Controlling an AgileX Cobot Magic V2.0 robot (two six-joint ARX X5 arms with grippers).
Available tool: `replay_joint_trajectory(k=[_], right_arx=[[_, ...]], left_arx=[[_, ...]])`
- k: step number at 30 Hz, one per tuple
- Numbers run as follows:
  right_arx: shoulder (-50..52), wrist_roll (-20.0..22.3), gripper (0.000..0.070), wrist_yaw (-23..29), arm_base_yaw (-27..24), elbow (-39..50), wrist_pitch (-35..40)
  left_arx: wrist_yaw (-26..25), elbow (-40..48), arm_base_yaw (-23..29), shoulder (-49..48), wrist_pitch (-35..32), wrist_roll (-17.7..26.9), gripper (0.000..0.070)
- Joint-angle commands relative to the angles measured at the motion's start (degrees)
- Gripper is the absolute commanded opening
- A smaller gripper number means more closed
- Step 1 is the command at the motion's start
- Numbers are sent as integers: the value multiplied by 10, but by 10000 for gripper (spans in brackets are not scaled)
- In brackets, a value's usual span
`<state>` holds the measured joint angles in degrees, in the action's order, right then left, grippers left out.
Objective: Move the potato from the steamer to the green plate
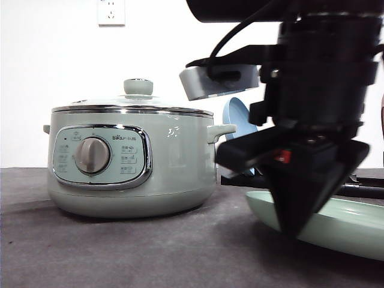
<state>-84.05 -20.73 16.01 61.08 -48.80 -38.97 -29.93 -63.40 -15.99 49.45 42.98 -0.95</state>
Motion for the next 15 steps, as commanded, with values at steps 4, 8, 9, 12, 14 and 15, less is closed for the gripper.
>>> replay_joint_trajectory(k=[4,8,9,12,14,15], right_arx=[[-10,8,0,-10,7,-3,16],[-9,8,36,-25,7,-3,17],[-9,8,79,-29,7,-3,17],[-5,8,280,-39,6,-6,15],[3,9,404,-42,5,-12,8],[10,11,447,-44,4,-18,2]], left_arx=[[-1,-15,-2,4,-4,1,700],[-1,-15,-2,4,-4,1,700],[-1,-15,-2,4,-4,1,700],[-1,-15,-2,4,-4,1,700],[-1,-15,-2,4,-4,1,700],[-1,-15,-2,4,-4,1,700]])
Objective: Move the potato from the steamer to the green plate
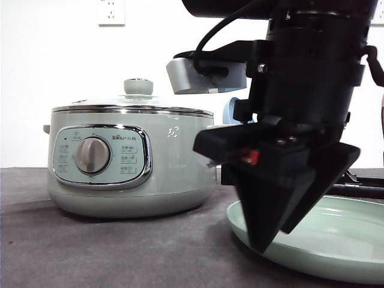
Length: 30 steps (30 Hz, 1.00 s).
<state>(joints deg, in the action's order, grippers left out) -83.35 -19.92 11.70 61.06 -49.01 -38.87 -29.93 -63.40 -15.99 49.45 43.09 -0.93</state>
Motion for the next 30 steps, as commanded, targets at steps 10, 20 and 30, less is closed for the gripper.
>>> replay_joint_trajectory(k=[10,20,30], right_arx=[[121,56,561,-100,-67,-129,-49],[225,115,666,-179,-289,-189,-74],[328,166,666,-313,-457,-130,-101]], left_arx=[[-1,-15,-2,4,-5,0,700],[-1,-15,-2,4,0,0,700],[-1,-15,-2,4,7,3,700]])
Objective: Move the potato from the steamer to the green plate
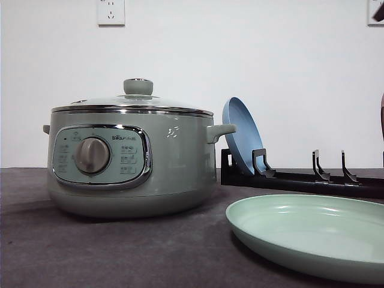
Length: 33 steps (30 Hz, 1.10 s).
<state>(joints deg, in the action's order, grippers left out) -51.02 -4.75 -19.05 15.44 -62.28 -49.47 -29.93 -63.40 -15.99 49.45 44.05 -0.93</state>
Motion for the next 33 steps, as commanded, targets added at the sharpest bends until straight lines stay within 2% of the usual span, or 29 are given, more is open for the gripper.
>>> replay_joint_trajectory(k=[1,8,16,26,29,33], right_arx=[[21,14,666,-5,-4,16,8],[141,-1,666,-7,-3,101,17],[208,-27,665,-21,-3,108,17],[209,-38,665,-41,-3,108,19],[209,-38,666,-41,-3,108,18],[209,-38,665,-41,-3,108,18]], left_arx=[[-1,-15,-2,4,-3,3,700],[-1,-15,-2,5,-3,3,700],[5,-47,-2,56,4,0,700],[111,-243,-34,245,116,1,700],[124,-297,-48,301,133,5,700],[174,-353,-69,365,139,21,700]])
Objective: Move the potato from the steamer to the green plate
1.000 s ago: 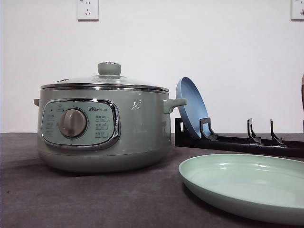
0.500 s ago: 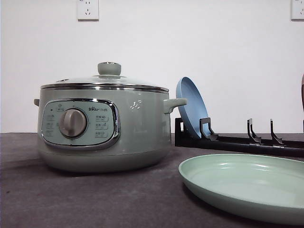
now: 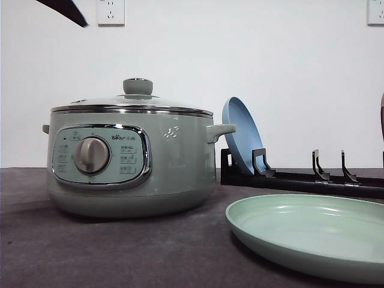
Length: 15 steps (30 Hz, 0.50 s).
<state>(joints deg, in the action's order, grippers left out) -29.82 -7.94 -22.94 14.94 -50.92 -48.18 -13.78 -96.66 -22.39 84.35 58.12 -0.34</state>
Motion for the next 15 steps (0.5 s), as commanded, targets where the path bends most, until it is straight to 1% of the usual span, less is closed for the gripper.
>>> replay_joint_trajectory(k=[1,5,11,15], right_arx=[[-3,-6,665,-2,2,-5,5],[-3,-6,665,-2,2,-5,5],[-3,-5,665,-2,2,-5,5],[-3,-4,666,-2,2,-5,5]], left_arx=[[26,-31,-10,30,0,19,700],[64,-65,-30,82,10,36,700],[97,-81,-51,142,4,59,700],[102,-81,-57,167,-1,73,700]])
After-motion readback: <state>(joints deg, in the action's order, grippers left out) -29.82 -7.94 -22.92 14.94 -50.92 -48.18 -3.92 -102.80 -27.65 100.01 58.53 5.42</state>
